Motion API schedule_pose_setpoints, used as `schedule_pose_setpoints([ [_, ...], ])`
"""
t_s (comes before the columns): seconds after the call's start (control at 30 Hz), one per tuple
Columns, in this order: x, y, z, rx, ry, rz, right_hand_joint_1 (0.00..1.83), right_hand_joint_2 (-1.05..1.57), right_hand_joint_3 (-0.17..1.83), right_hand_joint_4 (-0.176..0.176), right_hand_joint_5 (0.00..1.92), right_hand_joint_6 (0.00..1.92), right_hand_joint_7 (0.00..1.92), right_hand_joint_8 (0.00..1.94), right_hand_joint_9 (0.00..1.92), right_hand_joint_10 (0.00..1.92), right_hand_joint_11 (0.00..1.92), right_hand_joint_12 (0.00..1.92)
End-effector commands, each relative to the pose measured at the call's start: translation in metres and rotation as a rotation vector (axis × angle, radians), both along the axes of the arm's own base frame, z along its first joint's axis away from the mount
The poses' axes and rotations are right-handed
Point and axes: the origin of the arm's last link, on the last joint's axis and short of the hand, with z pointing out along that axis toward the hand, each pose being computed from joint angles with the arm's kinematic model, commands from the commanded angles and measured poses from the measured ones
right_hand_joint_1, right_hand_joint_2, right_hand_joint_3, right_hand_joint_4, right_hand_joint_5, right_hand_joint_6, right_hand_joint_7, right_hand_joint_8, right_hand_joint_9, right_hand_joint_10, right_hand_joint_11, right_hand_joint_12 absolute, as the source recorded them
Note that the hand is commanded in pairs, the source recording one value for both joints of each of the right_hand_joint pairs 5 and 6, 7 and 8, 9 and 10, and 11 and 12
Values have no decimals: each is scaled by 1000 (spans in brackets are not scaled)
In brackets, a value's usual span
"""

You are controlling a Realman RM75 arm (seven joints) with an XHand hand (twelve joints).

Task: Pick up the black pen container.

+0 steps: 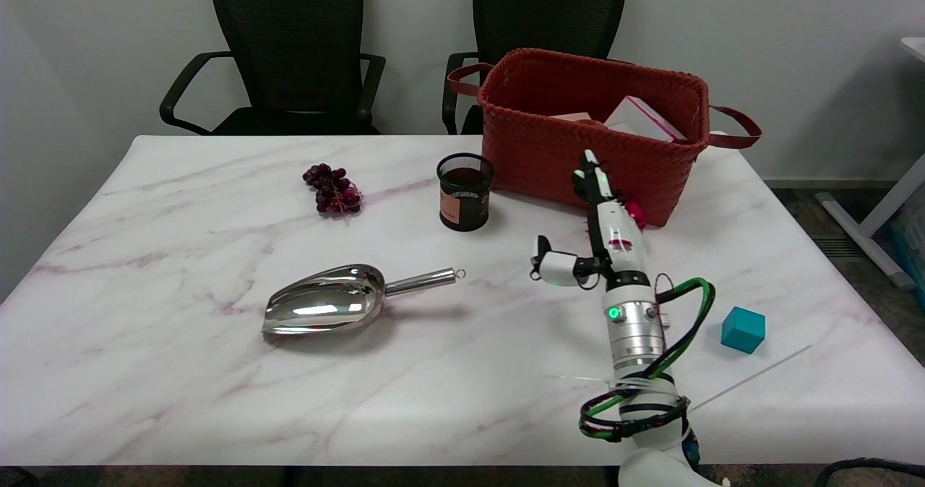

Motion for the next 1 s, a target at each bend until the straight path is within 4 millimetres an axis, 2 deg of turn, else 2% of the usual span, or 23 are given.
schedule_pose_setpoints([
  [0.03,12,-33,-34,222,-302,97,1199,533,1087,0,81,81,300,300,347,347,213,213],
  [0.3,-2,-56,-32,282,-469,105,1176,518,1087,0,76,76,339,339,361,361,213,213],
  [0.67,-18,-82,-26,320,-526,49,1168,418,1014,0,0,0,448,448,415,415,208,208],
  [0.73,-20,-84,-25,318,-529,44,1169,405,972,0,0,0,451,451,377,377,151,151],
  [0.77,-21,-85,-24,315,-529,41,1171,386,932,0,0,0,441,441,328,328,36,36],
  [0.8,-22,-85,-24,313,-531,39,1173,357,899,0,0,0,431,431,299,299,1,1],
  [1.0,-31,-86,-21,298,-551,19,1171,204,716,0,0,0,256,256,143,143,0,0],
])
